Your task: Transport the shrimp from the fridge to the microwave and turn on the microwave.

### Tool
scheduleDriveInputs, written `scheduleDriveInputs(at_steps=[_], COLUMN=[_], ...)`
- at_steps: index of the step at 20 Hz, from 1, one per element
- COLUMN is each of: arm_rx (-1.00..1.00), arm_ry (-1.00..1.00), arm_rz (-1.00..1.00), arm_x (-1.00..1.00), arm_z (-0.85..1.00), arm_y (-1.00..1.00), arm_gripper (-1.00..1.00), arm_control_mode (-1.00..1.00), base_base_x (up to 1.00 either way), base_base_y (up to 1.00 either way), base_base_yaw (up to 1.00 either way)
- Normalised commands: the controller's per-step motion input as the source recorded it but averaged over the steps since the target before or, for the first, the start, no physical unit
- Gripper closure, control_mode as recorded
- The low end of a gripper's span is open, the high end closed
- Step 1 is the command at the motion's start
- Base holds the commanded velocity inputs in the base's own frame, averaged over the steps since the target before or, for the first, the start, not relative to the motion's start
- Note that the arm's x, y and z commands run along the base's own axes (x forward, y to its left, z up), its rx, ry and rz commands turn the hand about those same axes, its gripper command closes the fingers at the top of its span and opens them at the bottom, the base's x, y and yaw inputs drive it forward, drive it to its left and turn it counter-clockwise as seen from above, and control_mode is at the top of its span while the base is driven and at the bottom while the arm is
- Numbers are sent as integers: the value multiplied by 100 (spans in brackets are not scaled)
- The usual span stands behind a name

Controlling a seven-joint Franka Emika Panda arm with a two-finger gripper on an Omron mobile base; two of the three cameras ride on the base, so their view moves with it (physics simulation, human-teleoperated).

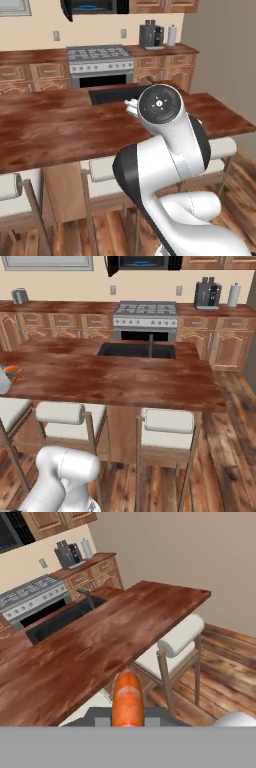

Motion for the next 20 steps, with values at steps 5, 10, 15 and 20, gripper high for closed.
scheduleDriveInputs(at_steps=[5, 10, 15, 20], arm_rx=[0, 0, 0, 0], arm_ry=[0, 0, 0, 0], arm_rz=[0, 0, 0, 0], arm_x=[0, 0, 0, 0], arm_z=[0, 0, 0, 0], arm_y=[0, 0, 0, 0], arm_gripper=[100, 100, 100, 100], arm_control_mode=[100, 100, 100, 100], base_base_x=[1, 3, 7, 12], base_base_y=[-73, -77, -80, -82], base_base_yaw=[0, 0, 0, 0])
